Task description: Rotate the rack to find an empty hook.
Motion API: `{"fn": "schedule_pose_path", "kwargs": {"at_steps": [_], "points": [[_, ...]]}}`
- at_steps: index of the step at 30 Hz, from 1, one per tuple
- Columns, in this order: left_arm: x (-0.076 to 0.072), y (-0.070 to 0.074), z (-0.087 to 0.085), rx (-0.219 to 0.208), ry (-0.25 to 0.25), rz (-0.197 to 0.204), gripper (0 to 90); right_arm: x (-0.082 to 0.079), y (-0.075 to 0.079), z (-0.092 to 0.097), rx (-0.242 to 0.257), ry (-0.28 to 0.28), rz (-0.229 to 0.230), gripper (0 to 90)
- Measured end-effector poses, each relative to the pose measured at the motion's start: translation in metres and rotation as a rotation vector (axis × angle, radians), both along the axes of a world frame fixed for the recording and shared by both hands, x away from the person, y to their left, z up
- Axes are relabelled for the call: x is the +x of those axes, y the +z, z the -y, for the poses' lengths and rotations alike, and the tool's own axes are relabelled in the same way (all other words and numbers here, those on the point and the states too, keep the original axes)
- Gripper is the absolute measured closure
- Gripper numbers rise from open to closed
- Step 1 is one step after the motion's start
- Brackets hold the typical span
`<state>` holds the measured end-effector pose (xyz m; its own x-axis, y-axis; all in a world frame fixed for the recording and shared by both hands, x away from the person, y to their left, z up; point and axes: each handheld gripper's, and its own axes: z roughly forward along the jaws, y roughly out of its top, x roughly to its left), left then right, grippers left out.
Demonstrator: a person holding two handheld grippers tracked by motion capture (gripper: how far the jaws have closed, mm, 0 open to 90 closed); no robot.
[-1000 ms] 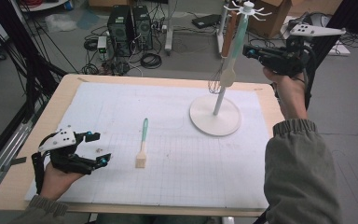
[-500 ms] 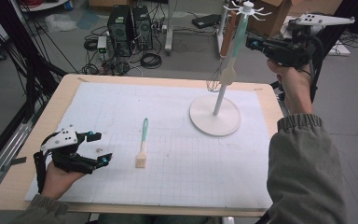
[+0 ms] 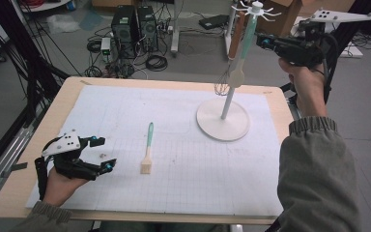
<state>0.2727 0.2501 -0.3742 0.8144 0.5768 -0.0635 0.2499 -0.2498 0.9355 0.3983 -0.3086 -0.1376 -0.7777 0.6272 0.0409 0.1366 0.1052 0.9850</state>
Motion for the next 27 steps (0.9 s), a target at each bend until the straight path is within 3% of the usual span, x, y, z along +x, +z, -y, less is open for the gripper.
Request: {"fn": "schedule_pose_path", "kwargs": {"at_steps": [12, 27], "points": [[0.001, -0.001, 0.0, 0.0, 0.001, -0.003, 13.1, 0.004, 0.014, 0.003, 0.009, -0.021, 0.01, 89.6], [0.0, -0.001, -0.002, -0.004, -0.003, -0.005, 13.1, 0.017, 0.02, -0.011, -0.014, -0.049, -0.002, 89.6]]}}
